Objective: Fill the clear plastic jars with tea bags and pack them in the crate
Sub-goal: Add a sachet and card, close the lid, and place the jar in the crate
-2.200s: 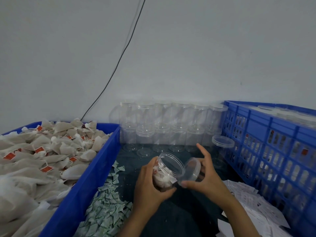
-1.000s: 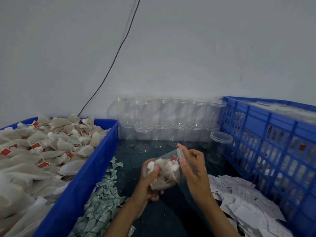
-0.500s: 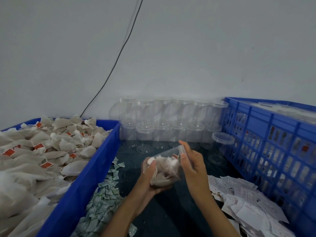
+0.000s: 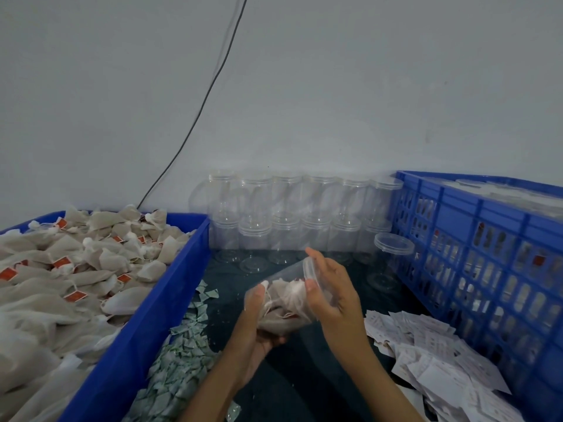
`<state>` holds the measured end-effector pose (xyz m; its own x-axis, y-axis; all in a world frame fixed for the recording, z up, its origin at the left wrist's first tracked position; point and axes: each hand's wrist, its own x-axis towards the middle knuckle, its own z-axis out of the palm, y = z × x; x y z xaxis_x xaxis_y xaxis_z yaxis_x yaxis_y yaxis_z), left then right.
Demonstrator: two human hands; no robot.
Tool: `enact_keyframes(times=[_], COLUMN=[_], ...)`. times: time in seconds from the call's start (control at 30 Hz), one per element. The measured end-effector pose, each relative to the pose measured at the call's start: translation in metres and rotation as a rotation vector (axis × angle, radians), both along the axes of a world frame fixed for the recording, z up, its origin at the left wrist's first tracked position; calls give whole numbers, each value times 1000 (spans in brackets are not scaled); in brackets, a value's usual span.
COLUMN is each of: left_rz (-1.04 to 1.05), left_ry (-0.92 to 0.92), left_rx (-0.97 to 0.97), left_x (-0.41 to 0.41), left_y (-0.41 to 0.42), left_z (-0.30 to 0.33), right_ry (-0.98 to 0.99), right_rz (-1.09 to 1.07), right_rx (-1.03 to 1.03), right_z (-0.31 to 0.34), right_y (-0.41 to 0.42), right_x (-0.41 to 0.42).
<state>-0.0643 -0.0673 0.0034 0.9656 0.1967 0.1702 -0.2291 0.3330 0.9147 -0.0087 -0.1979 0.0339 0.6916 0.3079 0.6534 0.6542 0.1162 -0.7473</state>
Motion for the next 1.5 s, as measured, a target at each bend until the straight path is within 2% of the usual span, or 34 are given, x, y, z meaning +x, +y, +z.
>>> enact_keyframes(times=[0.17,0.27,0.37,0.57,0.63,0.73,0.83,0.93,1.07,1.2,1.33,1.43,1.5], left_rz=[107,125,136,162,183,275,291,312,333,343,388,318,218], left_ry=[-5,45,96,263,283,249,22,-138,-247,-338,-442,-478,-437], left_rx=[32,-5,-86,-350,-245,113,345,485,581,593,607,605,604], left_x=[2,7,12,26,29,31,31,43,75,103,127,147,159], left_y=[-2,-2,5,-4,-1,8,1,-21,-55,-93,-128,-160,-184], left_z=[-2,-5,-9,13,19,31,60,95,144,181,214,236,247], right_ry=[48,247,464,656,649,623,576,551,537,516,457,382,324], right_rz=[-49,7,112,261,266,213,136,63,-27,-138,-248,-302,-408], right_rx=[-31,40,145,293,316,272,227,217,244,308,283,329,296], right_z=[4,2,-6,-8,4,29,61,92,128,168,214,238,247], right_y=[1,-1,2,20,18,4,-15,-33,-57,-83,-116,-147,-169], right_x=[5,4,1,-2,-2,3,17,34,57,82,104,118,129])
